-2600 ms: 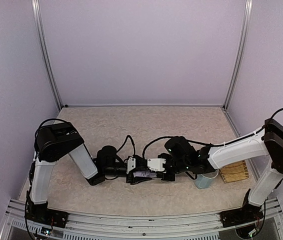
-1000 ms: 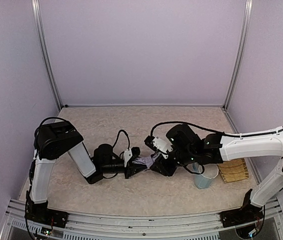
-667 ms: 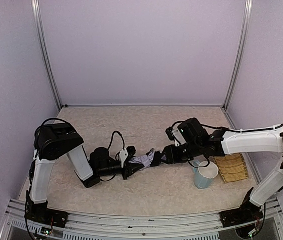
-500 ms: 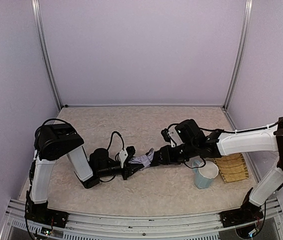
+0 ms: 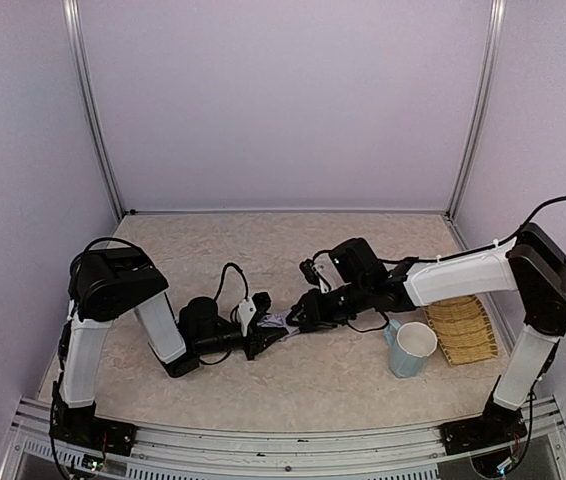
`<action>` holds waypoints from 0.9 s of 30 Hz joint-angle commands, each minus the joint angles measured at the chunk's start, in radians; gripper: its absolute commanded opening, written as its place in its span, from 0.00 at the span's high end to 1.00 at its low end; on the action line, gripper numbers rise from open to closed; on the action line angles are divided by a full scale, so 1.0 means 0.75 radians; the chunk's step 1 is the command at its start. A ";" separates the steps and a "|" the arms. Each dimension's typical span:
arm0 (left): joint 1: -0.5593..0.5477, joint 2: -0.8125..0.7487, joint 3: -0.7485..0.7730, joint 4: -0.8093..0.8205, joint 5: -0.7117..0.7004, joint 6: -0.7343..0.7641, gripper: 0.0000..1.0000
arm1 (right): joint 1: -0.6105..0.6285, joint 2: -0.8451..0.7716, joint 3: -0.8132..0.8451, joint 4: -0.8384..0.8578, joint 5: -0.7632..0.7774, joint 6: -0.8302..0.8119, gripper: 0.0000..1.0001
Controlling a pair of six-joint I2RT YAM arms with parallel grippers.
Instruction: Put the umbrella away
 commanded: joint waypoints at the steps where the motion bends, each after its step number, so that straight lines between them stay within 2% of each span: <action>1: -0.023 0.043 -0.048 -0.282 0.016 -0.005 1.00 | 0.006 0.036 0.027 0.003 -0.019 -0.019 0.72; 5: -0.022 0.042 -0.054 -0.287 0.018 -0.001 1.00 | 0.005 0.044 0.029 -0.040 0.003 -0.019 0.80; 8: -0.022 0.045 -0.053 -0.286 0.018 -0.003 1.00 | 0.007 0.045 0.001 -0.005 -0.027 -0.006 0.98; 9: -0.021 0.047 -0.052 -0.288 0.018 -0.005 1.00 | 0.006 0.046 -0.009 0.013 -0.046 0.000 1.00; 18: 0.024 0.101 -0.024 -0.284 0.056 -0.087 1.00 | 0.049 0.054 -0.126 0.112 -0.234 0.032 1.00; 22: 0.027 0.111 -0.030 -0.271 0.088 -0.088 1.00 | 0.033 0.098 -0.150 0.131 -0.152 0.015 1.00; 27: 0.032 0.114 -0.026 -0.272 0.161 -0.097 0.98 | 0.014 0.210 -0.066 0.058 0.016 -0.092 1.00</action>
